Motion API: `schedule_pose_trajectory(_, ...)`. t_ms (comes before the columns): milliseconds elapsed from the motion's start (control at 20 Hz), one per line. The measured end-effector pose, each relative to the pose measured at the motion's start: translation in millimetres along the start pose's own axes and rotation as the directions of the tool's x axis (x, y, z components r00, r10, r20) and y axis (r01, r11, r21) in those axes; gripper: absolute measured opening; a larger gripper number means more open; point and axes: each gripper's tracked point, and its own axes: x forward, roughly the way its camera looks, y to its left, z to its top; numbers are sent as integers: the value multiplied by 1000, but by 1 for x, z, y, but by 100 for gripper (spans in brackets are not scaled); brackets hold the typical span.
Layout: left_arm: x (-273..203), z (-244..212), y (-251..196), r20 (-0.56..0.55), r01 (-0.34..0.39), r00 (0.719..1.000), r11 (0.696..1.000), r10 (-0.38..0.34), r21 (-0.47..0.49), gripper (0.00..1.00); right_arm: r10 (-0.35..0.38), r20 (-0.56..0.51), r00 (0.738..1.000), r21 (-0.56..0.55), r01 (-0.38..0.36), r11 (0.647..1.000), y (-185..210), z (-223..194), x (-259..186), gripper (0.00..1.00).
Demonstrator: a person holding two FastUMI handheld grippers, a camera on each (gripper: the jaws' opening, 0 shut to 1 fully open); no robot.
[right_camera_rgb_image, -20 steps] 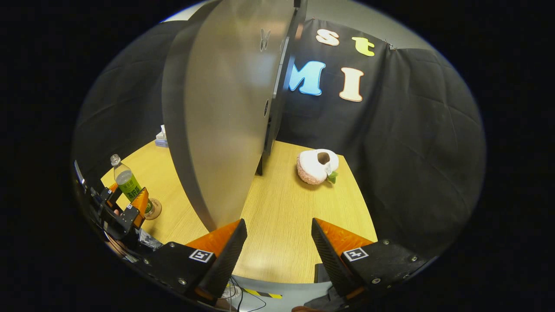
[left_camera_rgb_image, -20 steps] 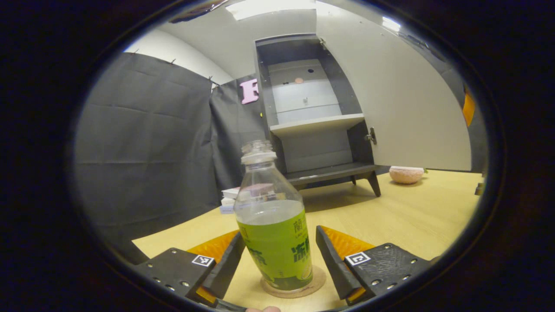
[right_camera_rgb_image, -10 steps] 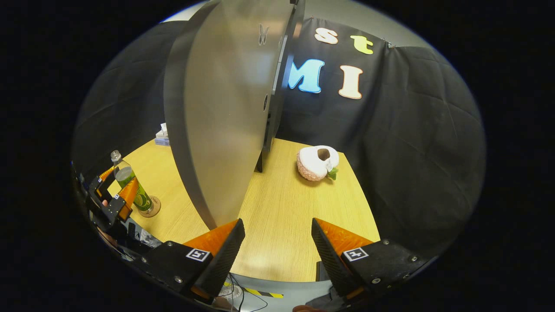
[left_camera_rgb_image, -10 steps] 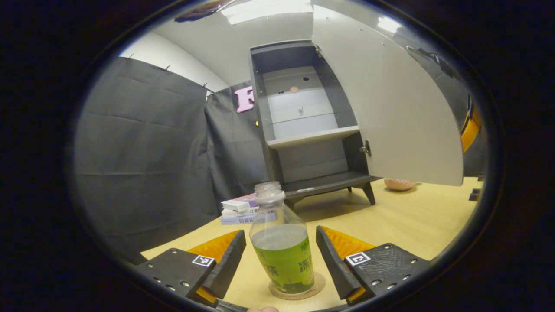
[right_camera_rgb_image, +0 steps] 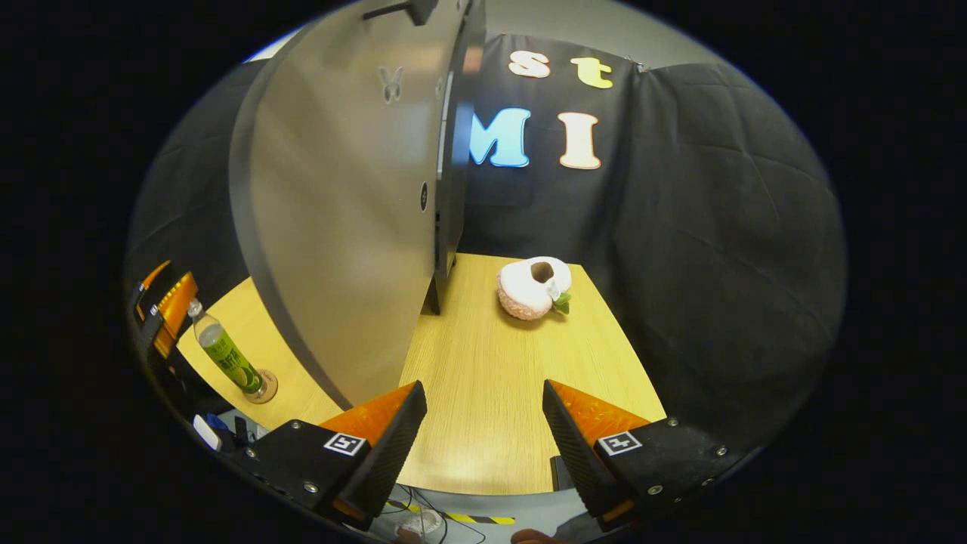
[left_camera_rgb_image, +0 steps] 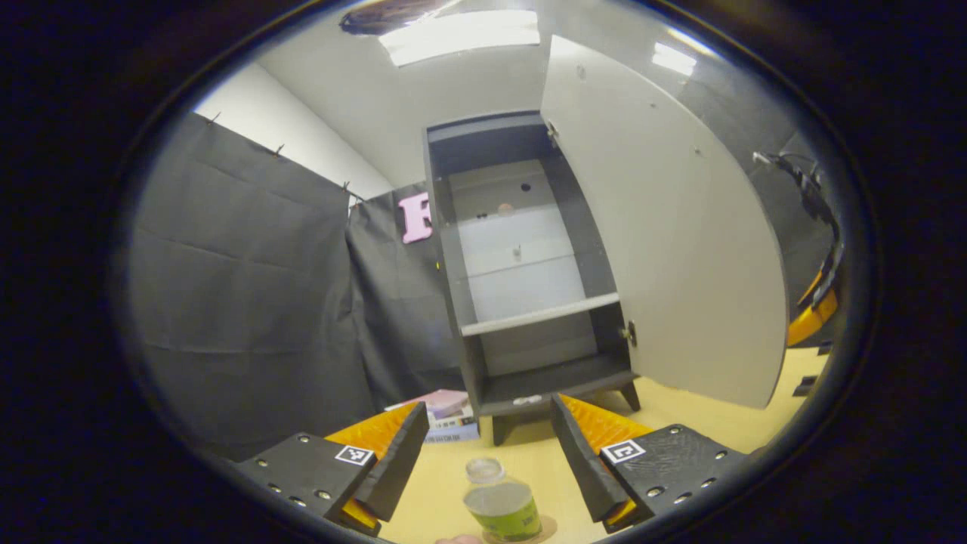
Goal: Open the cabinet door with the right hand, grasp the bottle in the cabinet with the left hand and place it on the coaster, then close the cabinet door with the right hand.
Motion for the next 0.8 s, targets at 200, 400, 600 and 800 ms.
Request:
schedule_pose_trajectory(200,28,96,19,122,0,993,1000,-1,9,97,-35,94,995,83,28,996,-20,47,-8,96)
schedule_pose_trajectory(400,59,155,19,158,30,987,999,-22,-45,93,-52,207,977,176,15,984,-34,110,-20,96)
schedule_pose_trajectory(600,94,141,-5,1,100,995,989,-100,-112,93,-33,384,923,199,-48,979,-33,197,-60,93)
schedule_pose_trajectory(800,105,152,-14,-28,169,984,976,-174,-141,93,-63,540,839,186,-47,981,-35,258,-102,91)
